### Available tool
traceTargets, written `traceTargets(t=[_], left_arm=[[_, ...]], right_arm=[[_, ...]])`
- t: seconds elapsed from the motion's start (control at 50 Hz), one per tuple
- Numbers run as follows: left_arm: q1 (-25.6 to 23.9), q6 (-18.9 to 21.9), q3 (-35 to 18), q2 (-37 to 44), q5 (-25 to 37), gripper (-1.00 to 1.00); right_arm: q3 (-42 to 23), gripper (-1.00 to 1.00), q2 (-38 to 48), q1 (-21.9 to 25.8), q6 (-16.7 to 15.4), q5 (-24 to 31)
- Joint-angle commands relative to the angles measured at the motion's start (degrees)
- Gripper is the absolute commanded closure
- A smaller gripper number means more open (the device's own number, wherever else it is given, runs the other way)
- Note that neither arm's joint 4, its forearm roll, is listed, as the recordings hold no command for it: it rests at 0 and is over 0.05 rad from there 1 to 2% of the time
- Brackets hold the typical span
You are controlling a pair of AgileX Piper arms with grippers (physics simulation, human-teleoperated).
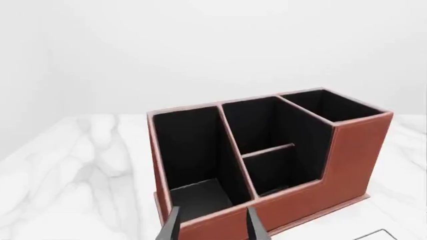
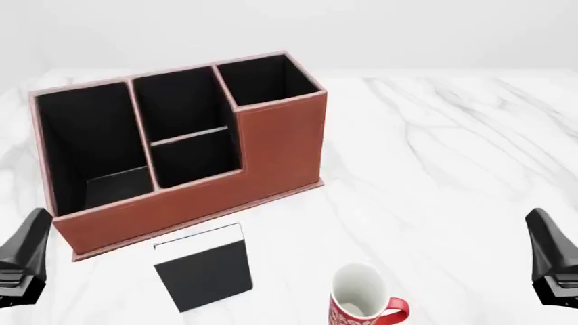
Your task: Pick up the book and place it in the front compartment of the caddy.
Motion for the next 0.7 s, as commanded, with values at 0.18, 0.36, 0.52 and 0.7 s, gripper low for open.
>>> traceTargets(t=[0.18,0.36,0.52,0.7], left_arm=[[-0.6,-0.9,-0.2,0.8,-0.1,-1.0],[-0.5,-0.9,-0.6,3.4,-1.5,-1.0],[-2.0,1.1,-0.8,2.1,0.4,-1.0],[-7.4,7.4,-10.4,3.4,9.9,-1.0]], right_arm=[[-0.2,-1.0,0.3,0.0,0.1,0.0],[-0.2,-1.0,0.2,0.0,0.1,0.0],[-0.2,-1.0,0.2,0.0,0.1,0.0],[-0.2,-1.0,0.2,0.0,0.1,0.0]])
